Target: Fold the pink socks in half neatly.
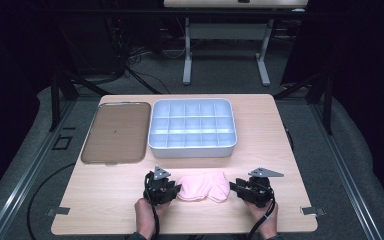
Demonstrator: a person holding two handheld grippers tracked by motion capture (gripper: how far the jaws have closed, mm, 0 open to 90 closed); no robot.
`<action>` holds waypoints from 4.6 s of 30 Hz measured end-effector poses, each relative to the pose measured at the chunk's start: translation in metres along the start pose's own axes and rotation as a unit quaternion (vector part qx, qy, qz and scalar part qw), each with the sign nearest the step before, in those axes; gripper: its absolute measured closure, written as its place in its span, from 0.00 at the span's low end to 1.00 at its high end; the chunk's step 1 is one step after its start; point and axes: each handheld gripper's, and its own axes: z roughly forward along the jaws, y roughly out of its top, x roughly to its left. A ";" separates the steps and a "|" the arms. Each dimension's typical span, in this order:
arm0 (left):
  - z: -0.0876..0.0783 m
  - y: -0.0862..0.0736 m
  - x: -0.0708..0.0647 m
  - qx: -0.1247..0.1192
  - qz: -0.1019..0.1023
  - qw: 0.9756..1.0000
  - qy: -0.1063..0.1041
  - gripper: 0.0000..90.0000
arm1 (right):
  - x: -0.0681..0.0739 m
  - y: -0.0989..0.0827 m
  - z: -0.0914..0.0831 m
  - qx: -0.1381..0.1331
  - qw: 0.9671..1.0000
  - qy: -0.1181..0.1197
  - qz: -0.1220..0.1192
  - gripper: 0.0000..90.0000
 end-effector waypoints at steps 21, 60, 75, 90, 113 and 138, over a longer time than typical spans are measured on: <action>0.003 0.000 -0.001 0.003 0.042 0.999 -0.007 0.95 | 0.009 -0.005 0.008 0.024 0.998 -0.002 -0.050 0.93; 0.011 -0.008 -0.003 -0.043 0.038 0.998 -0.036 0.95 | 0.008 -0.006 -0.002 0.032 0.998 -0.040 -0.034 0.94; 0.016 -0.004 -0.003 -0.041 0.035 0.998 -0.042 0.95 | 0.020 0.009 -0.020 0.019 0.997 -0.056 -0.043 0.93; 0.016 -0.004 -0.003 -0.040 0.031 0.998 -0.044 0.95 | 0.067 0.038 -0.022 0.045 0.995 -0.018 -0.091 0.92; 0.016 -0.004 -0.002 -0.038 0.027 0.998 -0.050 0.93 | 0.101 0.049 0.037 0.060 0.985 0.094 -0.128 0.56; -0.017 0.008 0.001 -0.092 0.030 0.994 -0.048 0.69 | 0.061 0.021 0.035 0.076 0.990 -0.021 -0.117 0.40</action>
